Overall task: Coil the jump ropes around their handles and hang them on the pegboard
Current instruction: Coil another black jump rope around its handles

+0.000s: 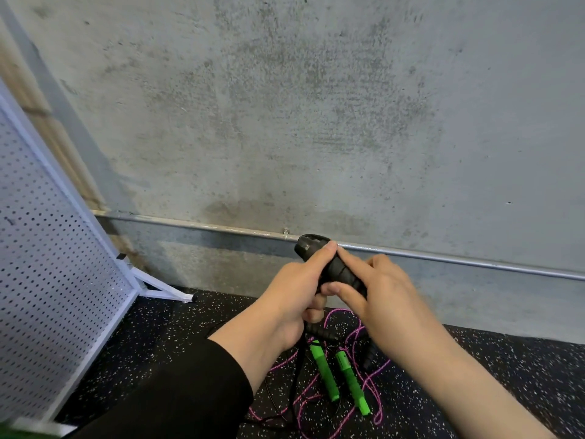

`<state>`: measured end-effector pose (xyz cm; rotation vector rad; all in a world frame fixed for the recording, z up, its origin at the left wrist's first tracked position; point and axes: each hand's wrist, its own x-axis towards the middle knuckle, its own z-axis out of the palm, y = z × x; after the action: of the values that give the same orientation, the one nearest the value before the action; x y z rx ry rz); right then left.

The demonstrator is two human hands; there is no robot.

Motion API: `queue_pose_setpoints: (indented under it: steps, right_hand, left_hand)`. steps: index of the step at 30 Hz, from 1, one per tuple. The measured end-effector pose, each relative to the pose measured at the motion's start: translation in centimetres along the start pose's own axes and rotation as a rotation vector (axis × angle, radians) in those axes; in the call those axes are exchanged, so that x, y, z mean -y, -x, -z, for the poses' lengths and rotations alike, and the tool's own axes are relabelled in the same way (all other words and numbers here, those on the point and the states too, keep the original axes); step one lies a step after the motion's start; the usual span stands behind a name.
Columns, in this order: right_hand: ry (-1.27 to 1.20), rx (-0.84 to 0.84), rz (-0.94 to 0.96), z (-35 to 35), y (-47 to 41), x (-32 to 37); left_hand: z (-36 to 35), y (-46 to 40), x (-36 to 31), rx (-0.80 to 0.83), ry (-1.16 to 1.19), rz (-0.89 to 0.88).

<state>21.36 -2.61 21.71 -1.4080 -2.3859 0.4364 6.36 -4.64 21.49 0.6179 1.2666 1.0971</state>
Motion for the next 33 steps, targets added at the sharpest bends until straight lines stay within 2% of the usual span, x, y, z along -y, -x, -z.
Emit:
queue_pose_setpoints:
  steps: [3,6,8,10,12,14,22,27,33]
  right_hand:
    - [-0.227,0.062,-0.057,0.8,-0.1,-0.1]
    - [-0.583,0.077,-0.261,2.2,-0.3,-0.8]
    - [-0.950,0.224,-0.396,3.0,-0.3,-1.1]
    - [-1.260,0.422,-0.435,3.6,-0.1,-1.1]
    - [-1.345,0.499,-0.436,3.7,0.1,-1.5]
    - [-1.388,0.495,-0.432,3.6,0.1,-1.8]
    - [-1.228,0.307,-0.350,2.9,-0.2,-1.2]
    - [-0.934,0.113,-0.262,3.2,-0.5,-1.2]
    - [-0.553,0.027,-0.128,2.4,-0.5,-1.4]
  left_hand:
    - [0.5,-0.2,-0.2,0.014,-0.029,-0.039]
    - [0.8,-0.1,-0.3,0.095,-0.019,-0.051]
    - [0.8,0.1,-0.5,0.162,-0.025,-0.068]
    - [0.7,0.1,-0.5,0.212,-0.058,-0.093]
    - [0.7,0.1,-0.6,0.242,-0.094,-0.102]
    - [0.9,0.1,-0.6,0.261,-0.117,-0.105]
    - [1.1,-0.2,-0.9,0.270,-0.169,-0.109]
    - [1.4,-0.2,-1.0,0.170,-0.269,-0.043]
    - [1.8,-0.5,-1.2,0.170,-0.206,0.118]
